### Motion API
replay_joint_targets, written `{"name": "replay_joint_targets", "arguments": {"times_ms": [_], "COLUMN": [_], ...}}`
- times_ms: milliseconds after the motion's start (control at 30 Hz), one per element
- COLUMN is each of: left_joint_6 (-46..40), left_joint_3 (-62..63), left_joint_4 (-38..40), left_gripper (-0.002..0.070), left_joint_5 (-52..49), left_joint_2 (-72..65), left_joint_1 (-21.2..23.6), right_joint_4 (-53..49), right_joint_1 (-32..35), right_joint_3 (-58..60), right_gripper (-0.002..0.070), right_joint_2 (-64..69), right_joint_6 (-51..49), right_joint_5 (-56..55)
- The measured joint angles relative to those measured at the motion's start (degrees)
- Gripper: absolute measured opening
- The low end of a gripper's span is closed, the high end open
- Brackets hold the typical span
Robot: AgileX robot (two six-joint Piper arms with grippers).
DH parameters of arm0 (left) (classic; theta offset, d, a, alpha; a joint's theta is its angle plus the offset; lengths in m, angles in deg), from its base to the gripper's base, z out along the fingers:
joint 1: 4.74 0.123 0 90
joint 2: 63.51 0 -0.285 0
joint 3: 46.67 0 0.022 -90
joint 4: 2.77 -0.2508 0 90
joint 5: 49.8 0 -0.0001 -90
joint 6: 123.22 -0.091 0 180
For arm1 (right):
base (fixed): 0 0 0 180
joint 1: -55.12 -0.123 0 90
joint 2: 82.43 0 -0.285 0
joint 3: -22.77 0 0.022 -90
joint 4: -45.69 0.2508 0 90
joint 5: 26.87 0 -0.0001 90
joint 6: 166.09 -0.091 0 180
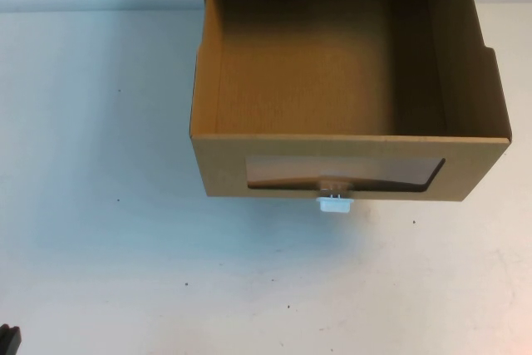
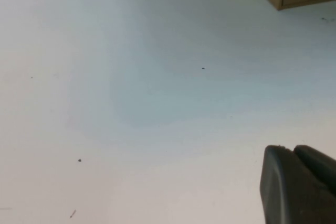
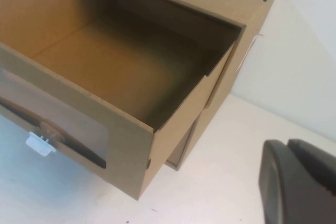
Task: Open the shoe box
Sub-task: 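Pull the top drawer of the cardboard box fully open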
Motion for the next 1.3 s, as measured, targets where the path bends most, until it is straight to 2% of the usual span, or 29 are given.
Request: {"name": "replay_joint_targets", "arguments": {"times_ms": [633,733,933,1133,1300], "left_joint_6": [0.0,0.0,0.0,0.0,0.0], "left_joint_3": [0.0,0.0,0.0,0.0,0.0], "left_joint_4": [-0.2,-0.2,-0.3,-0.3,-0.3], "left_gripper": [-0.0006,-0.0006,-0.0006,-0.0006,-0.0006], "left_joint_5": [0.0,-0.1,-0.1,-0.1,-0.1], "left_joint_2": [0.0,0.1,0.1,0.1,0.1], "left_joint_1": [0.0,0.0,0.0,0.0,0.0], "right_joint_4": [0.0,1.4,15.4,31.6,38.4], "right_joint_1": [0.0,2.6,20.8,42.0,51.5], "right_joint_3": [0.0,0.1,2.9,15.6,24.2], "right_gripper": [-0.0013,-0.0014,-0.0014,-0.0014,-0.0013], "right_joint_2": [-0.1,-1.4,-6.0,-9.3,-9.3], "right_joint_6": [0.0,-0.7,-2.4,-2.5,-2.5], "right_joint_5": [0.0,-1.8,-9.4,-24.6,-29.6]}}
